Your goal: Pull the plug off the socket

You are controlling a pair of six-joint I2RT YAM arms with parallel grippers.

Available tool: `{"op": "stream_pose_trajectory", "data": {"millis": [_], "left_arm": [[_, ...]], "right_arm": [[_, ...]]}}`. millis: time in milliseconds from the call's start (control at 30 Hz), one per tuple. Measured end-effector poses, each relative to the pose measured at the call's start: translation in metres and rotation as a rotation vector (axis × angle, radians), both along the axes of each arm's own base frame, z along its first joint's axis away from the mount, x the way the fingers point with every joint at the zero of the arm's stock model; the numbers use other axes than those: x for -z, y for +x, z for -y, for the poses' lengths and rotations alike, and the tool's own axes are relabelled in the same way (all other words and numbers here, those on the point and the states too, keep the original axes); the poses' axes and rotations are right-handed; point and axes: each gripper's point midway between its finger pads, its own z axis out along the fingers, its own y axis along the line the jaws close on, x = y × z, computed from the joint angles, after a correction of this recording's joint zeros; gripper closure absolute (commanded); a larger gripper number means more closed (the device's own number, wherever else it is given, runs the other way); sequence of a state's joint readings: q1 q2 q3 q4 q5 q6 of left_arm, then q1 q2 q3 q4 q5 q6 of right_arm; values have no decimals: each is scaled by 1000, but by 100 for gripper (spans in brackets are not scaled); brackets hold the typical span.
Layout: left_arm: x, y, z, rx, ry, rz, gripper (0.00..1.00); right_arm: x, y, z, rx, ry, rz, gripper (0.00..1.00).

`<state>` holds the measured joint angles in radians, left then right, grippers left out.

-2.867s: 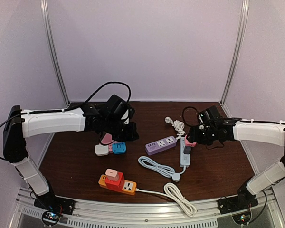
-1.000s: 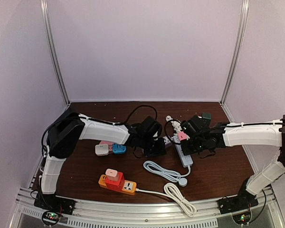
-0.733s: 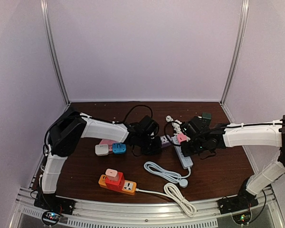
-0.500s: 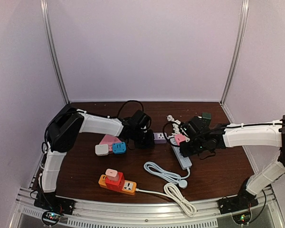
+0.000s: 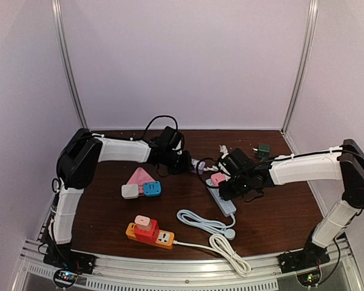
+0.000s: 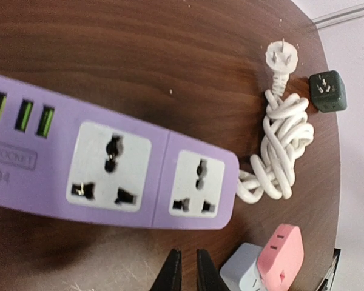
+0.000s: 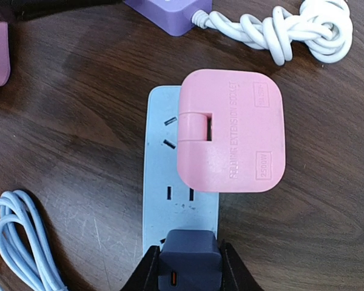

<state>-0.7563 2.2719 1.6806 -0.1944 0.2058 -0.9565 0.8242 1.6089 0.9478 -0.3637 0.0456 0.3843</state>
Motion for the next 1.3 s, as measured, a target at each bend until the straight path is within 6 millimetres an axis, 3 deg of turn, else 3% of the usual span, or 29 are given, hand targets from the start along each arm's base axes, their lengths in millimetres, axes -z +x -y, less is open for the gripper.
{"op": "stream_pose_trajectory", "data": {"millis": [200, 567, 800, 1067, 1300], "left_arm": [[13, -43, -6, 54, -15, -74, 90], [-1, -84, 40, 140, -137, -74, 90], [-13, -89, 57, 154, -212, -81, 90], [6, -94, 68, 157, -221, -121, 92], [5, -99, 72, 160, -240, -140, 96]], "right_arm": [[1, 7, -11, -1, 30, 7, 82], [-2, 11, -18, 14, 49, 1, 52], [-5, 13, -20, 18, 62, 9, 56], [-9, 12, -17, 24, 61, 15, 62], [-9, 10, -15, 22, 57, 13, 62]]}}
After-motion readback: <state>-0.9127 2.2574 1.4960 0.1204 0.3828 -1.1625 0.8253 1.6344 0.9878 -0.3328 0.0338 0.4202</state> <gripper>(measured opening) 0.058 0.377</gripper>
